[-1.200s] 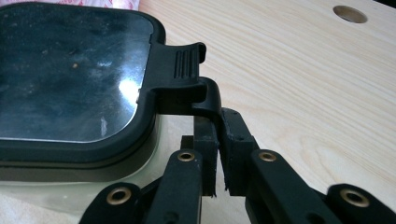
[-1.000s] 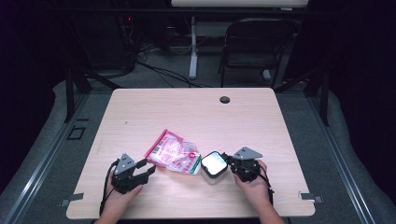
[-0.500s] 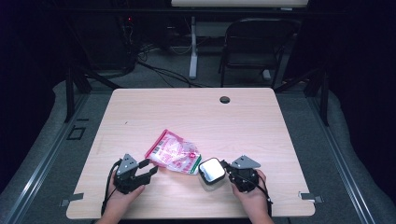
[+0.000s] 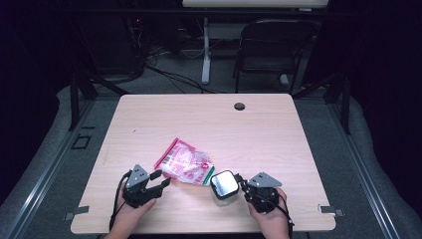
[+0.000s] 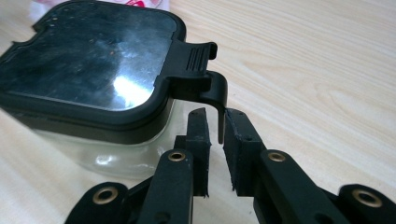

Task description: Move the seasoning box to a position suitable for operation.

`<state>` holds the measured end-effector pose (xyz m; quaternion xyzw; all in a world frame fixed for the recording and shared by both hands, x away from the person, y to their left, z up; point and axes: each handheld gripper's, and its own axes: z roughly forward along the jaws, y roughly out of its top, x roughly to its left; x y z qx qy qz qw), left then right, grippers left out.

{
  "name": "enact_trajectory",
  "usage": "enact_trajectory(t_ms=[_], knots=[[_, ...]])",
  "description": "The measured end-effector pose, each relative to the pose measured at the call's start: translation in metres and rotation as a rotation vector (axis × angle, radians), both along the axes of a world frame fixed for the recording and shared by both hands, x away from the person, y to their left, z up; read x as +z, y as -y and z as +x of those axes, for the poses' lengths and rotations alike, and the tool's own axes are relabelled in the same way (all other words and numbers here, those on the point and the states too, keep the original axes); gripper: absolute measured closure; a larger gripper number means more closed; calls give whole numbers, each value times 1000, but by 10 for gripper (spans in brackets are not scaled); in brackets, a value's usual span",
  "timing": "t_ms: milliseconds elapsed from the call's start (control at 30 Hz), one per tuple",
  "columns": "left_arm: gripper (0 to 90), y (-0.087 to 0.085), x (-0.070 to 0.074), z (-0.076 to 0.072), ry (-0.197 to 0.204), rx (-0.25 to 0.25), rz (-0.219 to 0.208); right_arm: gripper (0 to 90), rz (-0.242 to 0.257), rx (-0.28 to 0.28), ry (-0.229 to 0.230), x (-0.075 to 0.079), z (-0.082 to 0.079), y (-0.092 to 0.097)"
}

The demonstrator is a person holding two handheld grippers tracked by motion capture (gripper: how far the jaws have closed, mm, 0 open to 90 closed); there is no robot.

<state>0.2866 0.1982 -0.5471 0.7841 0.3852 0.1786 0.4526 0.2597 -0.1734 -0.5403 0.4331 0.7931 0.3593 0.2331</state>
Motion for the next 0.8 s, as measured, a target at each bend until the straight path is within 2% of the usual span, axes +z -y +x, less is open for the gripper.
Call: enact_trajectory(t_ms=[33, 100, 167, 200, 300, 367, 467, 533, 600, 800], knots=[[532, 1, 1, 0, -1, -11, 9, 804, 9, 9, -6, 1, -1, 1], [533, 4, 1, -2, 2, -19, -1, 800, 48, 20, -10, 4, -3, 5], [537, 6, 2, -2, 4, -22, -3, 789, 57, 23, -12, 7, -4, 7], [538, 9, 3, -4, 2, -33, -9, 778, 82, 36, -17, 12, -5, 10], [551, 13, 4, -5, 3, -38, -13, 779, 95, 41, -32, 15, -7, 13], [556, 17, 4, -7, 3, -46, -13, 779, 111, 29, -25, 19, -8, 16], [575, 28, 6, -8, -9, -61, -19, 752, 156, -5, 22, 24, -8, 21], [578, 31, 6, -9, -8, -70, -17, 750, 166, -4, 29, 26, -7, 22], [586, 41, 7, -11, -10, -88, -17, 750, 191, 2, 60, 30, -4, 21], [620, 59, 9, -14, -18, -124, -14, 751, 183, 46, 75, 32, 9, 8]])
